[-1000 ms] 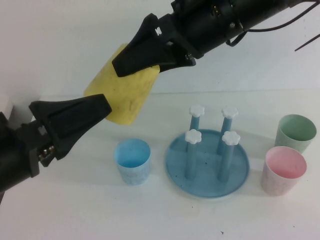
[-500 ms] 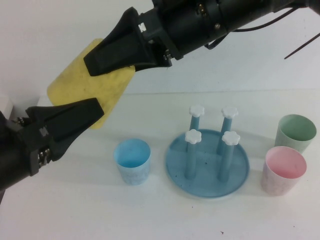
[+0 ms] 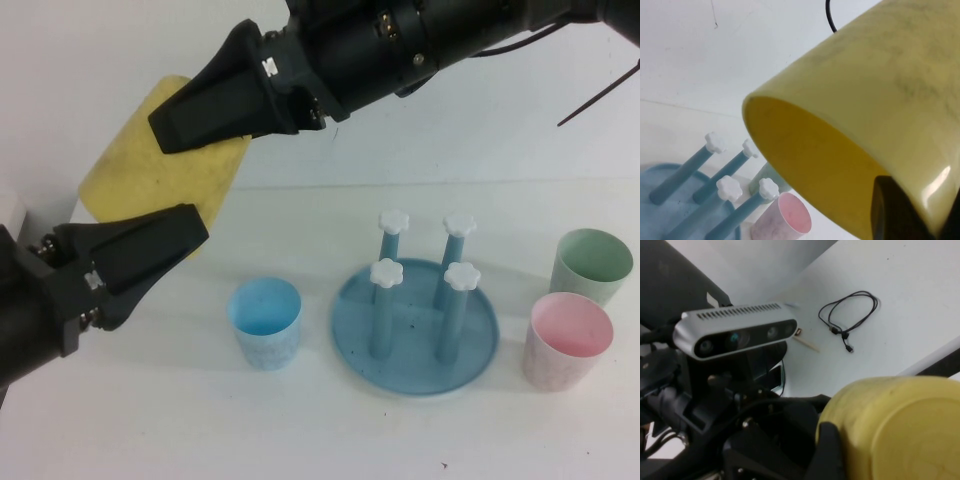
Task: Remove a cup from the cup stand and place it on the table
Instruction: Hand over the cup
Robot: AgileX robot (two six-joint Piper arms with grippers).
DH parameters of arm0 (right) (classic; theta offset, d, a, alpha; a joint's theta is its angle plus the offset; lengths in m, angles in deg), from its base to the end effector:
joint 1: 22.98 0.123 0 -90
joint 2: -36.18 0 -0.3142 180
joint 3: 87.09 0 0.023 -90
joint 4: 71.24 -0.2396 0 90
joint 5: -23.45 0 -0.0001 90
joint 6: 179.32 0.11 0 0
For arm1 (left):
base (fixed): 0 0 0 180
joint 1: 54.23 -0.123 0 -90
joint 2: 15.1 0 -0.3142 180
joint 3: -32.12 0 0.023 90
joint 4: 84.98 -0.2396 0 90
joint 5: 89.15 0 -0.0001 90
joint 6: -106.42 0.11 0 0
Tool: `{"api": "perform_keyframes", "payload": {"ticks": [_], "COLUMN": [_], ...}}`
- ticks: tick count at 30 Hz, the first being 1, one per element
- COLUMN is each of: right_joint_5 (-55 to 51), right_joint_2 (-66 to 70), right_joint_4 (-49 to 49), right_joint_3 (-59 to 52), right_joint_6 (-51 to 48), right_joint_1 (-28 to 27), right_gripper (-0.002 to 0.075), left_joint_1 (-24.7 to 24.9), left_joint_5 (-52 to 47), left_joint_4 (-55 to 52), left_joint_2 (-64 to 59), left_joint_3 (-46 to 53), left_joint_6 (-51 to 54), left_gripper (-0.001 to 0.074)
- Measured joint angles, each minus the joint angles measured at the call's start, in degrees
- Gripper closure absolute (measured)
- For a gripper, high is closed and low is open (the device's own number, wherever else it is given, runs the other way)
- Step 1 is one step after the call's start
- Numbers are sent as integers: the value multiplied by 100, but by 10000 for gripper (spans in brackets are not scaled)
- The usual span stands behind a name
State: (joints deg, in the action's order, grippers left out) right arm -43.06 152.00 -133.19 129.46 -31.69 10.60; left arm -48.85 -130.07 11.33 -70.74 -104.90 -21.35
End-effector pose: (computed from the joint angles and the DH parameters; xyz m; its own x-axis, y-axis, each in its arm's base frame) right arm 0.3005 0.3064 0.4346 -0.5613 -0.3182 -0.7640 -0.8258 0.1545 0.5424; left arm 0.1389 -0.0851 0.3646 -0.5558 -0.4970 -0.6664 0.4584 0.4855 -0.7444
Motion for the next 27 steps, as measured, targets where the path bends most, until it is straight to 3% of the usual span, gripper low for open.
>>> {"api": "perform_keyframes", "payload": {"ticks": [27], "right_joint_5": [-381], "right_joint_2": [3], "right_joint_4": [14], "right_joint_3": [-7], "right_joint_6": [-106], "right_joint_1": [-254], "right_gripper": [132], "left_joint_1": [0], "left_joint_5": [-473], "left_joint_4": [20], "left_joint_2": [-11], "left_joint_3": [13], "left_joint_6": [31], "left_gripper": [659]}}
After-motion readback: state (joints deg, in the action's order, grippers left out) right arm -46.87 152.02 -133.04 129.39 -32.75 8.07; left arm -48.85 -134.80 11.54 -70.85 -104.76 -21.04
